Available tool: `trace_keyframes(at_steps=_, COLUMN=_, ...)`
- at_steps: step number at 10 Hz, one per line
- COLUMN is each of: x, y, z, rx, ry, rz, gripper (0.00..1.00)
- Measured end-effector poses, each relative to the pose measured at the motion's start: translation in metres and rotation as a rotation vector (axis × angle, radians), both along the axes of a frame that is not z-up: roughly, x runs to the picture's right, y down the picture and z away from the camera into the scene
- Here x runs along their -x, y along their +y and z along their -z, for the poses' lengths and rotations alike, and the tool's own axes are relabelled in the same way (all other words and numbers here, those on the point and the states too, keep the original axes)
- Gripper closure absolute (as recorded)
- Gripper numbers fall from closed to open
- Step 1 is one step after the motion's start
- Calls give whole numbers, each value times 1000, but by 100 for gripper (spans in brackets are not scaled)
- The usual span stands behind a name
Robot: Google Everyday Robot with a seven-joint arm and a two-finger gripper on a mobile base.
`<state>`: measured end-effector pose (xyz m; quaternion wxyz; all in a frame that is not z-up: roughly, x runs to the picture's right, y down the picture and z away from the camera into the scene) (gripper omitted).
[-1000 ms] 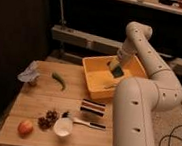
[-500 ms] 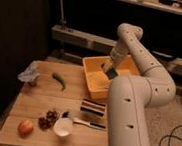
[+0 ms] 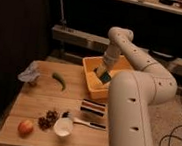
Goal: Wipe tray with sponge
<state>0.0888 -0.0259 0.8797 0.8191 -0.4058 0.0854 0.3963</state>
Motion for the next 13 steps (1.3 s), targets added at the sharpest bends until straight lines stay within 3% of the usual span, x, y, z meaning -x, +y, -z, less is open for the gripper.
trace_keyframes(at_steps=3, x=-7, y=20, z=8, rx=25, ry=-5, rz=-1, gripper=100)
trace_keyframes(at_steps=6, x=-31, y=25, z=13, rx=32, ry=23, rz=-29, gripper=100)
trace_keyframes(at_steps=8, x=-63, y=21, z=16, rx=31, ry=64, rz=-62, gripper=100)
trace_keyframes(at_steps=13, x=-98, y=-9, z=10, rx=-3, ry=125, rz=-118, gripper=100)
